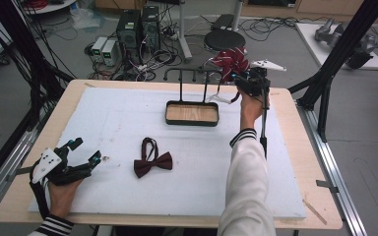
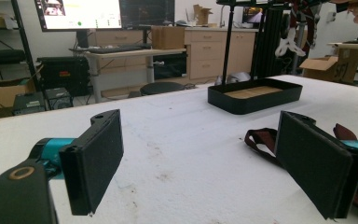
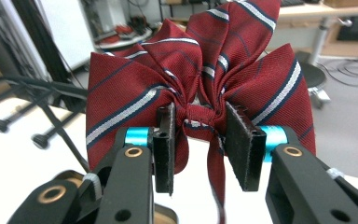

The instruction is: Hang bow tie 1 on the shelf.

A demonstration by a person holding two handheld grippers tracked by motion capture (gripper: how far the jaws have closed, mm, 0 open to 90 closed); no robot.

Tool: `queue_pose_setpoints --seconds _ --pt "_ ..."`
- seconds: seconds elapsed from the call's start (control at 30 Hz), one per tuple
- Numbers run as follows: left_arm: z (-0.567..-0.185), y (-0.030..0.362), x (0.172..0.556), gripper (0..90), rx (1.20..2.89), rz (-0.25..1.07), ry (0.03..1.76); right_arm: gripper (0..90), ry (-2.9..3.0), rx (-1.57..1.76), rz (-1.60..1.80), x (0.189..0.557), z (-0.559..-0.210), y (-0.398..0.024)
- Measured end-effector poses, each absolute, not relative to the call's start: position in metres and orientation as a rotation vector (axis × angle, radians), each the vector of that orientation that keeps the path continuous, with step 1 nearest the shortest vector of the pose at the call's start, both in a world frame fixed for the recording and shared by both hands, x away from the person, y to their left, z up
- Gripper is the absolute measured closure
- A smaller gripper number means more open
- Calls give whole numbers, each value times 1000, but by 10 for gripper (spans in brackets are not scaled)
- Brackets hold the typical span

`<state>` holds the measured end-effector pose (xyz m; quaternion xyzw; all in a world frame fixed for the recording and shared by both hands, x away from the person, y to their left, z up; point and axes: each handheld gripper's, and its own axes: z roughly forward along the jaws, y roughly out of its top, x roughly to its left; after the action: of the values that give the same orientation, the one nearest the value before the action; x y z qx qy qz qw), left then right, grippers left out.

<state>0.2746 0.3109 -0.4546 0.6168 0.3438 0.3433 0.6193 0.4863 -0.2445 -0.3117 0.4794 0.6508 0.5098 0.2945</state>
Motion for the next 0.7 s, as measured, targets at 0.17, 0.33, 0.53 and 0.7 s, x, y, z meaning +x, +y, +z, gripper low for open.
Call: queue_pose_setpoints --seconds 0.17,0.33,0.53,0.7 --pt "-455 311 275 159 1421 790 789 656 1743 1307 1293 486 -315 -258" --pt "-455 311 275 159 1423 792 789 653 1744 1323 1282 487 -317 -264" --pt "-455 311 274 159 1425 793 788 650 1740 1336 1295 491 -321 -264" --pt "-455 311 275 159 1425 793 788 629 1756 1336 1279 493 -324 -264"
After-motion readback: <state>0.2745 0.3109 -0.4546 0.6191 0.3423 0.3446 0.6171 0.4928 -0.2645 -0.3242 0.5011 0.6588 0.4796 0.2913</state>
